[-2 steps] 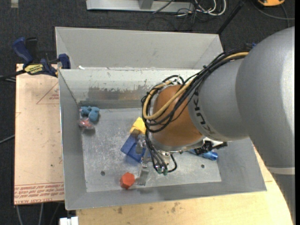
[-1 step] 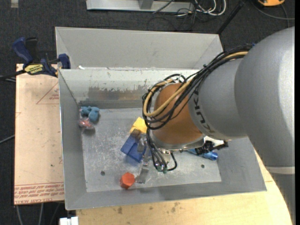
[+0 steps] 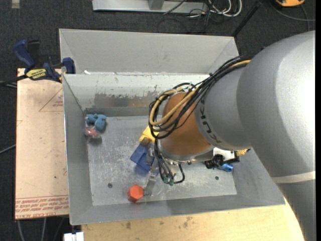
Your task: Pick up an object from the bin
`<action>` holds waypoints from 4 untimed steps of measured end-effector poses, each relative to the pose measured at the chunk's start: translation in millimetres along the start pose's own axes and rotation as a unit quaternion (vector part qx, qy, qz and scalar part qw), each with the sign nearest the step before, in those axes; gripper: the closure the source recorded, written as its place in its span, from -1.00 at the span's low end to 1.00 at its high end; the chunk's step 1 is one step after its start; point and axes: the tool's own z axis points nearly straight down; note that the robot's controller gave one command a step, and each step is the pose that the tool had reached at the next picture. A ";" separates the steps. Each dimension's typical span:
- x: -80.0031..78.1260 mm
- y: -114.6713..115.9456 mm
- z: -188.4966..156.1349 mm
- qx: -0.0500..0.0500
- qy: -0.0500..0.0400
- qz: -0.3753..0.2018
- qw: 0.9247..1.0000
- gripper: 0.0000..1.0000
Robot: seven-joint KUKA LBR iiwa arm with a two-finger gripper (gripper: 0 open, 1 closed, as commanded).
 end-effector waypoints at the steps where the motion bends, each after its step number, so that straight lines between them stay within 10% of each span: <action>1: -0.1 0.6 -0.1 -0.001 0.000 0.000 1.000 -1.00; 2: -0.1 0.7 -0.1 -0.001 0.000 0.000 1.000 1.00; 4: -0.9 1.3 -40.2 -0.001 -0.002 -0.001 1.000 1.00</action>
Offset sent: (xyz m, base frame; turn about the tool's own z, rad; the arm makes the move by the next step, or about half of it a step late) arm 0.0000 0.0000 0.0000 0.0000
